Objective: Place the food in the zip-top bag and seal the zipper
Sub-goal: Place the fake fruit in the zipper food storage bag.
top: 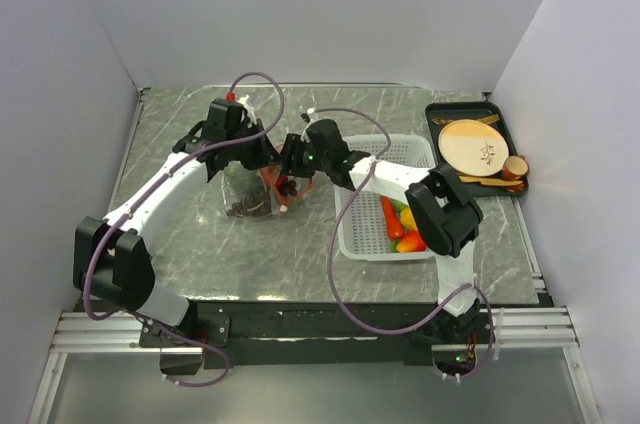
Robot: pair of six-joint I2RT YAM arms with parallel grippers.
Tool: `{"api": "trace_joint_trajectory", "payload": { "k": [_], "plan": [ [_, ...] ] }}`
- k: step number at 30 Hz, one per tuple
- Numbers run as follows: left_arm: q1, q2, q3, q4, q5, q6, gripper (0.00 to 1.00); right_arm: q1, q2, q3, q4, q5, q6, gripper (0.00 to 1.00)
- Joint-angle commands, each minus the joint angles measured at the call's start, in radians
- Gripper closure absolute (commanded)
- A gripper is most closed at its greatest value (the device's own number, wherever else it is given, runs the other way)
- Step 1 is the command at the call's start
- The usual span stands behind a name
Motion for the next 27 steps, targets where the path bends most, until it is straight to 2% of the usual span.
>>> {"api": "trace_joint_trajectory", "payload": {
  "k": [1, 5, 6, 8, 13, 18, 27],
  "plan": [
    [-0.019, -0.031, 0.014, 0.018, 0.039, -0.011, 0.99, 0.016, 0.033, 0.055, 0.105, 0.117, 0.080, 0.67],
    [-0.025, -0.038, 0.013, 0.023, 0.029, -0.016, 0.99, 0.019, 0.059, 0.069, 0.108, 0.143, 0.095, 0.64],
    [-0.025, -0.038, 0.011, 0.023, 0.032, -0.016, 0.98, 0.019, 0.059, 0.063, 0.122, 0.132, 0.099, 0.61],
    [-0.026, -0.035, 0.013, 0.024, 0.028, -0.014, 0.99, 0.019, 0.056, 0.068, 0.111, 0.131, 0.082, 0.46],
    [-0.025, -0.025, 0.030, 0.006, 0.000, -0.006, 0.99, 0.019, -0.010, 0.009, 0.137, 0.142, 0.056, 0.27],
    [-0.025, -0.018, 0.047, -0.006, -0.038, -0.003, 0.98, 0.011, -0.100, -0.061, 0.126, 0.186, 0.023, 0.20],
    [-0.023, -0.002, 0.056, -0.008, -0.060, -0.006, 0.98, -0.016, -0.194, -0.127, 0.106, 0.220, 0.010, 0.17]
  ]
}}
